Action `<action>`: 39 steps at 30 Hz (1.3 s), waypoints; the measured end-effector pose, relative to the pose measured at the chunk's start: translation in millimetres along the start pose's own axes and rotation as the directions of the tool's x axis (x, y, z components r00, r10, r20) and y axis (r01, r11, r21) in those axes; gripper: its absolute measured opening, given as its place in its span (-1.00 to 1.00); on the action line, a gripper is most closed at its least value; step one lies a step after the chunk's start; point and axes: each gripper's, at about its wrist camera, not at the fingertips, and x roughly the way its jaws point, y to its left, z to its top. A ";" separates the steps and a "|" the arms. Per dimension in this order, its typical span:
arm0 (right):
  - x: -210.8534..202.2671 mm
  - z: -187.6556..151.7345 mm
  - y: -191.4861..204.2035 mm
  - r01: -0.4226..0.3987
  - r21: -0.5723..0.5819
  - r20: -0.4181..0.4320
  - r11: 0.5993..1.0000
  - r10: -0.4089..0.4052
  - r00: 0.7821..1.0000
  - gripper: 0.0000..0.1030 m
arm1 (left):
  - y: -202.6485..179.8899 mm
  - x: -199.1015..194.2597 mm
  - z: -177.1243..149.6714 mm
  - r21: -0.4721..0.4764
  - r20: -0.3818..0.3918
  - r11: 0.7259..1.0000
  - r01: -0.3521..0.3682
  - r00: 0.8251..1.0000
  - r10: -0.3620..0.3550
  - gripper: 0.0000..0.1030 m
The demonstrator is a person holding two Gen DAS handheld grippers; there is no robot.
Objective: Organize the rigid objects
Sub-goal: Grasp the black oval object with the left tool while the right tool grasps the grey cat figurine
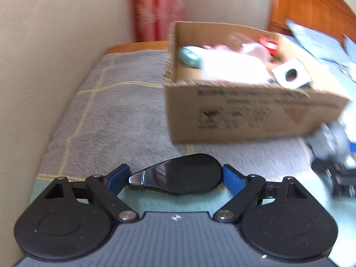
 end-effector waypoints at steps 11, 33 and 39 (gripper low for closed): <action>0.7 0.8 1.7 -0.010 -0.010 -0.009 1.000 0.010 1.000 1.00 | -9.0 -14.4 -15.6 0.075 -0.003 0.996 0.042 0.999 -0.041 0.76; 3.5 12.4 13.0 -0.027 -0.009 -0.019 1.000 0.027 0.999 0.85 | -17.4 -12.7 -15.3 0.001 -0.020 0.999 0.034 0.999 -0.034 0.76; -2.2 12.5 13.6 -0.013 -0.051 -0.032 0.999 0.011 0.999 0.52 | -15.7 -11.6 -12.9 0.026 -0.019 0.998 0.051 0.999 -0.051 0.71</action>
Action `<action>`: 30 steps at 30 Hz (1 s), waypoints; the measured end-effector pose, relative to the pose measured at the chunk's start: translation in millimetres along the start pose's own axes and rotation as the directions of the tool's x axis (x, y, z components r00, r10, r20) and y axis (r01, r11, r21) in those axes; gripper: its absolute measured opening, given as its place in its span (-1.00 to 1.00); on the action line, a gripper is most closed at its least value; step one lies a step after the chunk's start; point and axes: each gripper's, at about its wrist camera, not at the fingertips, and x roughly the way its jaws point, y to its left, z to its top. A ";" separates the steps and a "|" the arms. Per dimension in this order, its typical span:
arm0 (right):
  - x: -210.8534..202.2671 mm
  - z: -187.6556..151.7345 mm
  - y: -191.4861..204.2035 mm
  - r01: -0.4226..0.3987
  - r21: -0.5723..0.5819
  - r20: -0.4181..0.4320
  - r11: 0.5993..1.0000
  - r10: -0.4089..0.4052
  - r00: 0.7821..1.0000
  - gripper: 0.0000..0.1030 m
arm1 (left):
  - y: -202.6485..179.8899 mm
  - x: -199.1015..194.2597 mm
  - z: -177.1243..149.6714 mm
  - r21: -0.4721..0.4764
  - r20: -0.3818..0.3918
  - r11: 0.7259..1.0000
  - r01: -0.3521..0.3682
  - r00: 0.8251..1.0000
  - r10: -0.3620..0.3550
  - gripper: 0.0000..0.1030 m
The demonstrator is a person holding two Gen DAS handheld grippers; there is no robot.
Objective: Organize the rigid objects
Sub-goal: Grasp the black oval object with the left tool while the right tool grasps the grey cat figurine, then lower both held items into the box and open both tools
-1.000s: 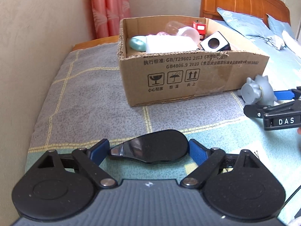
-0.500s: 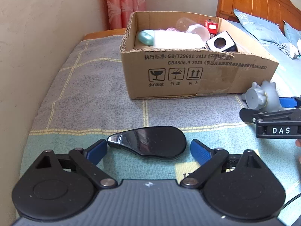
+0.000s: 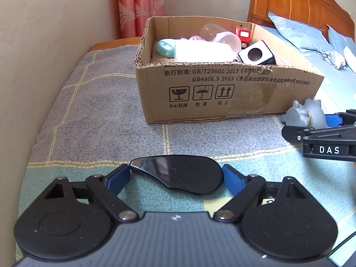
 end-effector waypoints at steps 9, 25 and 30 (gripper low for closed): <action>-17.7 -1.5 -1.9 -0.052 -0.078 -0.014 0.996 0.051 0.999 0.51 | 0.4 -12.8 2.8 0.057 0.003 0.998 0.021 1.000 -0.022 0.71; -69.5 63.3 -26.9 -0.172 -0.229 0.064 0.958 0.191 0.980 0.51 | 3.3 -65.9 43.4 0.161 0.090 0.984 0.070 0.992 -0.085 0.71; -52.9 100.2 -27.5 -0.156 -0.224 0.080 0.962 0.177 0.981 0.51 | 2.8 -71.0 55.2 0.182 0.132 0.982 0.056 0.988 -0.081 0.71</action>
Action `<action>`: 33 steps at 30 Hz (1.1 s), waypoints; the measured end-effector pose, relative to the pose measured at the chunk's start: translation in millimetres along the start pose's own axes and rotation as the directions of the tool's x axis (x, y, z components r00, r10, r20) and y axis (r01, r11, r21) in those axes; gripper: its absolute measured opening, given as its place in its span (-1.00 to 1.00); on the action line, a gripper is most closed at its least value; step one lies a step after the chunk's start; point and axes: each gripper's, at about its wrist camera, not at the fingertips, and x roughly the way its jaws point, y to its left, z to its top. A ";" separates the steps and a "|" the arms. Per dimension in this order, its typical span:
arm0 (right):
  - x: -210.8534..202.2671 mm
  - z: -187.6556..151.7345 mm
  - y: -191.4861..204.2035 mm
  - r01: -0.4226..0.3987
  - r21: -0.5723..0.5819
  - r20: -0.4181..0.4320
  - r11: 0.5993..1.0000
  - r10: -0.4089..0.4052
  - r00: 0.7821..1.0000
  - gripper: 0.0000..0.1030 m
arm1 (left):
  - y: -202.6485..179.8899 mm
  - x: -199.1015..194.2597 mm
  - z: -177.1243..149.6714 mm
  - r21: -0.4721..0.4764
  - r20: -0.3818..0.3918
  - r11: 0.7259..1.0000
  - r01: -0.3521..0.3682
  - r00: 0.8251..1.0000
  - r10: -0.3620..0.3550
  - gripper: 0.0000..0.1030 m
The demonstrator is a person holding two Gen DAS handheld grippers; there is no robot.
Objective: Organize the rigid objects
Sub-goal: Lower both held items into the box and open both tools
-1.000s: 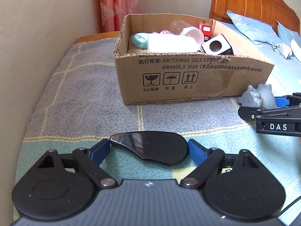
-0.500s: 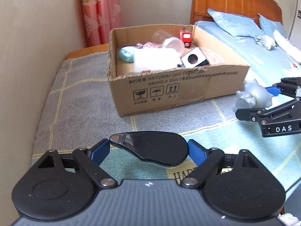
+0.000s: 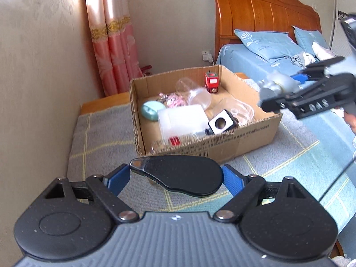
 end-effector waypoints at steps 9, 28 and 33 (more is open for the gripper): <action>48.7 37.8 -16.4 0.044 0.045 -0.022 0.998 -0.043 0.999 0.51 | 4.9 -0.7 8.2 0.000 0.007 1.000 -0.016 1.000 0.016 0.71; 18.3 22.5 -23.6 0.045 0.068 0.026 0.997 -0.047 0.999 1.00 | 9.6 24.9 68.0 0.044 0.061 0.999 -0.016 0.998 0.014 0.71; 5.6 15.9 -24.4 0.049 0.073 0.034 0.996 -0.052 0.998 1.00 | 8.9 48.2 97.5 0.085 0.060 0.996 -0.005 0.998 0.000 0.71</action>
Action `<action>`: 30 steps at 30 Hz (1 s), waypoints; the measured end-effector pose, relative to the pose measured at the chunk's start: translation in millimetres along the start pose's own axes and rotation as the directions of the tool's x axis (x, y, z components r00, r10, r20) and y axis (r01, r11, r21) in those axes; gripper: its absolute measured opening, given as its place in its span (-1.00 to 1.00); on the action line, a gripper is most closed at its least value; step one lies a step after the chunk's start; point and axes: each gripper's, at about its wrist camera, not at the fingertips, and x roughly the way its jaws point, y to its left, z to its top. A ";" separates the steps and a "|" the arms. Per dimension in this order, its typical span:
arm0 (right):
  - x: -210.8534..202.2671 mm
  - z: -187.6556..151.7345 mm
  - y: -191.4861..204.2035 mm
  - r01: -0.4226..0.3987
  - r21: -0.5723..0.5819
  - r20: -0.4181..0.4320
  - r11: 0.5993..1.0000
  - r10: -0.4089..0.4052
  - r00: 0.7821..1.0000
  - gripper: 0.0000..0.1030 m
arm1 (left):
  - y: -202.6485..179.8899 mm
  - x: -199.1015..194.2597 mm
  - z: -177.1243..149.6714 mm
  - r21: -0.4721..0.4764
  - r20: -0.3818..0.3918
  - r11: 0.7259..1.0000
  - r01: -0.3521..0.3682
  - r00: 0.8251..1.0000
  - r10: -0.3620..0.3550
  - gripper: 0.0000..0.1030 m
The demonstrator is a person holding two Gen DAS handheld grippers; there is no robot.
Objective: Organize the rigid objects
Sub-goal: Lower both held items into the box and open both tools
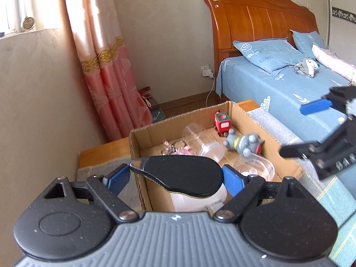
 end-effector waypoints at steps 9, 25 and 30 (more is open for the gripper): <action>-15.4 -4.9 0.6 0.010 0.000 0.007 1.000 -0.010 1.000 1.00 | 5.5 80.4 25.1 0.011 -0.100 0.996 0.087 0.991 -0.085 0.71; -23.4 1.7 18.3 -0.004 -0.016 0.017 1.000 0.004 1.000 1.00 | 12.1 67.9 28.2 -0.009 -0.003 1.000 -0.006 1.000 0.006 0.95; -27.6 3.6 27.4 0.008 -0.022 0.016 1.000 -0.008 1.000 1.00 | 13.1 40.3 26.7 -0.022 0.060 0.999 -0.042 0.997 0.043 0.97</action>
